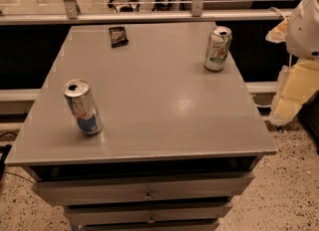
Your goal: Knock 7up can over
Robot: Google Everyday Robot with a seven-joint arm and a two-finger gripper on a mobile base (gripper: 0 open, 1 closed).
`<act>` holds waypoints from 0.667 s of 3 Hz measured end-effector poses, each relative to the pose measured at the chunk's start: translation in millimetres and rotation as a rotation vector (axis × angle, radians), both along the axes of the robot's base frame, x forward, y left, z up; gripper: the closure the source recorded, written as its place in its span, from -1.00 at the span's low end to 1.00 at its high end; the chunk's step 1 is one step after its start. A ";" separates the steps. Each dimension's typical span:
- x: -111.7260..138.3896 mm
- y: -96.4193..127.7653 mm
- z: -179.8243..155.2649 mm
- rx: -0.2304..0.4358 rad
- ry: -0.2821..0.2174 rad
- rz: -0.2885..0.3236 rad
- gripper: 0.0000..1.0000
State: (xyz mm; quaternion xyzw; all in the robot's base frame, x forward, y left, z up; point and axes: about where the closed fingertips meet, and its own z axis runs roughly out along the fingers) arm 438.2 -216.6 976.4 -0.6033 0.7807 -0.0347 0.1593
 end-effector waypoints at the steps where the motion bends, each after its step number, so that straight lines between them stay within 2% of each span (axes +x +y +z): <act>1: 0.0 0.0 0.0 0.000 0.000 0.000 -1.00; 2: 13.2 -7.4 -4.6 0.045 -0.026 -0.004 -1.00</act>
Offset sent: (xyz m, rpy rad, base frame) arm 0.0442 -0.0265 -0.0197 0.1498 -0.0648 -0.0115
